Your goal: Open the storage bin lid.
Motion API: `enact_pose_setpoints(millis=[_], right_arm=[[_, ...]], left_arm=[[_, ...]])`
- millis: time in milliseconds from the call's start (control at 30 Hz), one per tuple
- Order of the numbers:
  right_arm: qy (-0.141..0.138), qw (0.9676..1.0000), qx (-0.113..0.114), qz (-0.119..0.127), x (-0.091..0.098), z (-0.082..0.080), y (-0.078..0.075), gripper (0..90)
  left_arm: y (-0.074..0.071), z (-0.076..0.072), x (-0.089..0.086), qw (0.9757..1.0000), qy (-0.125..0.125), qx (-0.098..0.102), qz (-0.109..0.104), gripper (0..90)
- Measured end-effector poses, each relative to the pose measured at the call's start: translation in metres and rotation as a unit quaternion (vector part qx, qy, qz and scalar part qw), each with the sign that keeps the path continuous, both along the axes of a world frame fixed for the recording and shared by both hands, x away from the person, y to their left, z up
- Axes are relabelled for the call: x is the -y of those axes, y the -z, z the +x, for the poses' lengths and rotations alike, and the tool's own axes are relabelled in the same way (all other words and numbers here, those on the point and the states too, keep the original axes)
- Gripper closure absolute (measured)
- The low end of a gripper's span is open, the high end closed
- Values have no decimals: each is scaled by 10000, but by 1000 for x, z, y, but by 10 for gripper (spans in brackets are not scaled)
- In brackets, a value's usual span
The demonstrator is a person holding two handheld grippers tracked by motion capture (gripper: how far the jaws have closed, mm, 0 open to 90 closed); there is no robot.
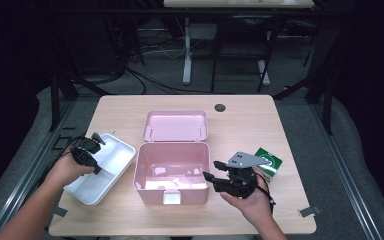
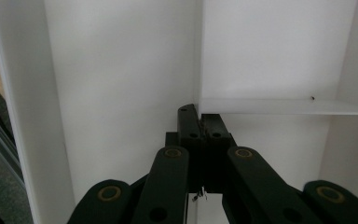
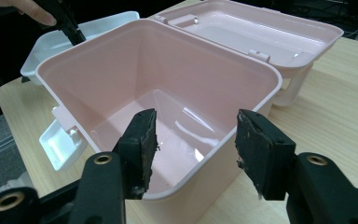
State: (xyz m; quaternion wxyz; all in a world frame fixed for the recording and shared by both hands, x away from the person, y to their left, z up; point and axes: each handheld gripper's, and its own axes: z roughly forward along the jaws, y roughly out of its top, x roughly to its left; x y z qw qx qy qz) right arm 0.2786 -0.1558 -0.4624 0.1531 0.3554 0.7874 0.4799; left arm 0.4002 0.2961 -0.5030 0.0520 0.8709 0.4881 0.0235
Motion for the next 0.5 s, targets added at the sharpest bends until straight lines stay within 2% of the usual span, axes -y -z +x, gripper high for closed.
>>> enact_pose_setpoints(millis=[200, 233, 333, 500], right_arm=[[-26, 9999, 55, -88, 0, 0, 2, 471], [39, 9997, 98, -223, 0, -1, 2, 469], [8, 9995, 128, -273, 0, 0, 2, 462], [-12, 9988, 219, -427, -2, 2, 2, 432]], left_arm=[[14, 0, 2, 10000, -47, -83, -22, 893], [15, 0, 2, 10000, -22, -96, -13, 893], [20, 0, 2, 9999, -1, -142, -27, 893], [28, 0, 3, 10000, 5, -80, 25, 893]])
